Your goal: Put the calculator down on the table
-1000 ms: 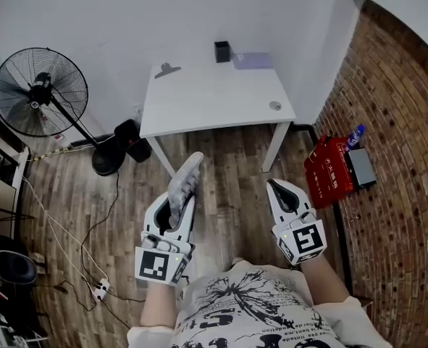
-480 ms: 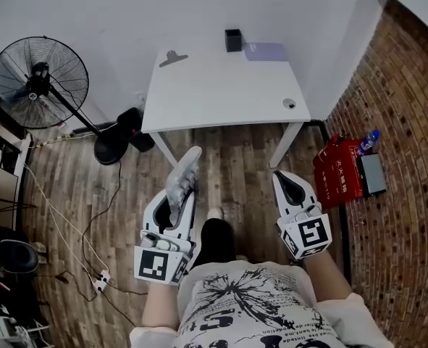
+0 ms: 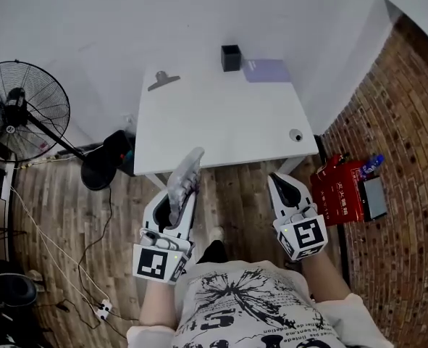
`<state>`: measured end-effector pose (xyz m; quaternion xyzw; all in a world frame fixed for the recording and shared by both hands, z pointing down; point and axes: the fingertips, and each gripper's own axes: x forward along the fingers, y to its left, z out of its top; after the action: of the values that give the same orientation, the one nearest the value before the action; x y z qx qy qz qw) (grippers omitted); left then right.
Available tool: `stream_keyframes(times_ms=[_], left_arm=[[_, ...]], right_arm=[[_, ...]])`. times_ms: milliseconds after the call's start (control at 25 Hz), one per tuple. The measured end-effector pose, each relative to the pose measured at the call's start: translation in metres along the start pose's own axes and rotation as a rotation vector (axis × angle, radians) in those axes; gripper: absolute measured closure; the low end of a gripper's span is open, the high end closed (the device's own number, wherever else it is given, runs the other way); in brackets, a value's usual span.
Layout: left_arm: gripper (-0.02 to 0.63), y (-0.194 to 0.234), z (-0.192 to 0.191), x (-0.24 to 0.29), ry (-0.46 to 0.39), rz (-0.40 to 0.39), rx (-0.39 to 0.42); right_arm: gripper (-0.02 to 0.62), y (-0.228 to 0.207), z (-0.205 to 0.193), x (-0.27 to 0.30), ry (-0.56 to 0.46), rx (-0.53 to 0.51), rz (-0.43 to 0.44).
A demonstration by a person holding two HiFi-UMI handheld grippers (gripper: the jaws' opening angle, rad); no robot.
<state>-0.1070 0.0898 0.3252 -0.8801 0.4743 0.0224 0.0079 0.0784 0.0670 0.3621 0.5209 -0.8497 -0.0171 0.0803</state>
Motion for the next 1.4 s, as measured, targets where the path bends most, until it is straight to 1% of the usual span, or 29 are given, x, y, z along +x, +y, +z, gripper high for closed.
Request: stream_keyframes(times_ms=[120, 240, 360, 520, 680, 760, 880, 1000, 1080, 1160, 1280, 1400], left_arm=[[0.463, 0.039, -0.002, 0.041, 0.011, -0.044, 0.002], [0.463, 0.076, -0.004, 0.076, 0.012, -0.066, 0.005], [0.463, 0.102, -0.009, 0.106, 0.026, -0.087, -0.005], [0.463, 0.127, -0.024, 0.142, 0.055, -0.095, -0.034], [0.463, 0.137, -0.049, 0.176, 0.104, -0.103, -0.049], [0.463, 0.141, -0.057, 0.192, 0.117, -0.099, -0.059], [0.463, 0.151, -0.061, 0.224, 0.114, -0.075, -0.072], [0.463, 0.159, -0.077, 0.254, 0.17, -0.059, -0.052], [0.463, 0.164, -0.089, 0.274, 0.197, -0.043, -0.057], [0.463, 0.166, -0.102, 0.291, 0.227, -0.031, -0.086], [0.463, 0.167, -0.13, 0.315, 0.27, -0.025, -0.15], [0.463, 0.168, -0.165, 0.341, 0.33, -0.019, -0.18]], right_arm=[[0.58, -0.013, 0.009, 0.053, 0.005, -0.001, -0.031], [0.581, -0.024, 0.012, 0.1, 0.009, -0.004, -0.055], [0.581, -0.034, 0.009, 0.138, 0.031, -0.002, -0.065], [0.581, -0.049, 0.004, 0.178, 0.046, -0.008, -0.066], [0.581, -0.069, -0.012, 0.208, 0.075, 0.022, -0.069], [0.581, -0.077, -0.017, 0.222, 0.083, 0.03, -0.051], [0.581, -0.096, -0.019, 0.25, 0.087, 0.033, -0.026], [0.581, -0.114, -0.023, 0.281, 0.102, 0.039, 0.012], [0.581, -0.124, -0.028, 0.299, 0.113, 0.043, 0.042], [0.581, -0.134, -0.037, 0.315, 0.132, 0.055, 0.065], [0.581, -0.148, -0.053, 0.336, 0.163, 0.066, 0.093], [0.581, -0.164, -0.072, 0.357, 0.19, 0.08, 0.112]])
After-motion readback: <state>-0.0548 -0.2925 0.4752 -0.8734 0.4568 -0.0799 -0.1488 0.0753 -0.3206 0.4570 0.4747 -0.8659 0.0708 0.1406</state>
